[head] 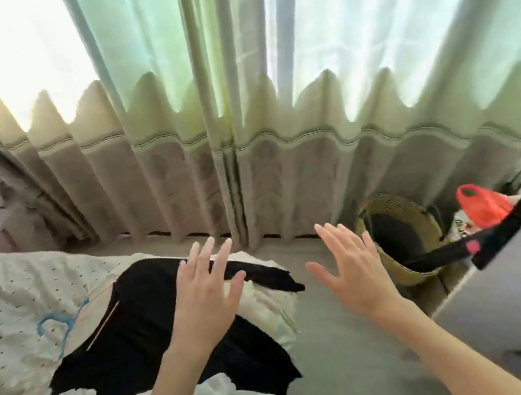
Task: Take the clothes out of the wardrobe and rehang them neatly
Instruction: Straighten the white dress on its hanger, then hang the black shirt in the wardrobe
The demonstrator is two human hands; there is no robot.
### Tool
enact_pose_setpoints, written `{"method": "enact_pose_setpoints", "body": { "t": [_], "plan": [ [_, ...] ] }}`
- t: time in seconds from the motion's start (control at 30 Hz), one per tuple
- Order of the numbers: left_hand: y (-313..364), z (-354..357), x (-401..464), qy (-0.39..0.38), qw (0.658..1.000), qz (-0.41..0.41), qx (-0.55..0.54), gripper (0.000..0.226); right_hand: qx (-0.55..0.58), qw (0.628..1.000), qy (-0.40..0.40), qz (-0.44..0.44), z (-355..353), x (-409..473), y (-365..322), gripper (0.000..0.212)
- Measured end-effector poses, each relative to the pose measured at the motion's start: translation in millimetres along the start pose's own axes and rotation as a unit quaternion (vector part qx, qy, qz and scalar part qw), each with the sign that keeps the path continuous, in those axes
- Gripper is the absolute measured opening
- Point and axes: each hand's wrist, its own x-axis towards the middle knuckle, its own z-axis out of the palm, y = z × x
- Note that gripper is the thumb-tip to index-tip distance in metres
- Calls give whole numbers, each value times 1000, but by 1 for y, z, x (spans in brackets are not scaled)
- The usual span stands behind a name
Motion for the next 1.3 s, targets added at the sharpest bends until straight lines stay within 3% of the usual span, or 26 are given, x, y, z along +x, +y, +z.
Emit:
{"method": "enact_pose_setpoints", "body": {
  "t": [0.3, 0.57, 0.73, 0.87, 1.07, 1.2, 1.3],
  "plan": [
    [270, 74, 48, -55, 973, 195, -108, 56, -69, 969, 82, 224, -148, -119, 201, 63],
    [491, 139, 18, -151, 904, 369, -154, 63, -137, 897, 138, 397, -245, -247, 324, 62],
    [577, 158, 20, -181, 855, 440, -206, 79, -158, 858, 171, 458, -280, -300, 363, 59],
    [640, 173, 28, -204, 819, 496, -205, 64, -178, 828, 180, 501, -298, -324, 392, 58],
    [713, 223, 50, -256, 776, 537, -208, 88, -196, 796, 199, 537, -321, -324, 453, 57],
    [755, 238, 65, -276, 760, 563, -172, 54, -206, 790, 203, 541, -330, -310, 491, 55],
    [792, 239, 82, -255, 752, 579, -185, 48, -234, 788, 215, 527, -344, -303, 520, 53]
  ]
}}
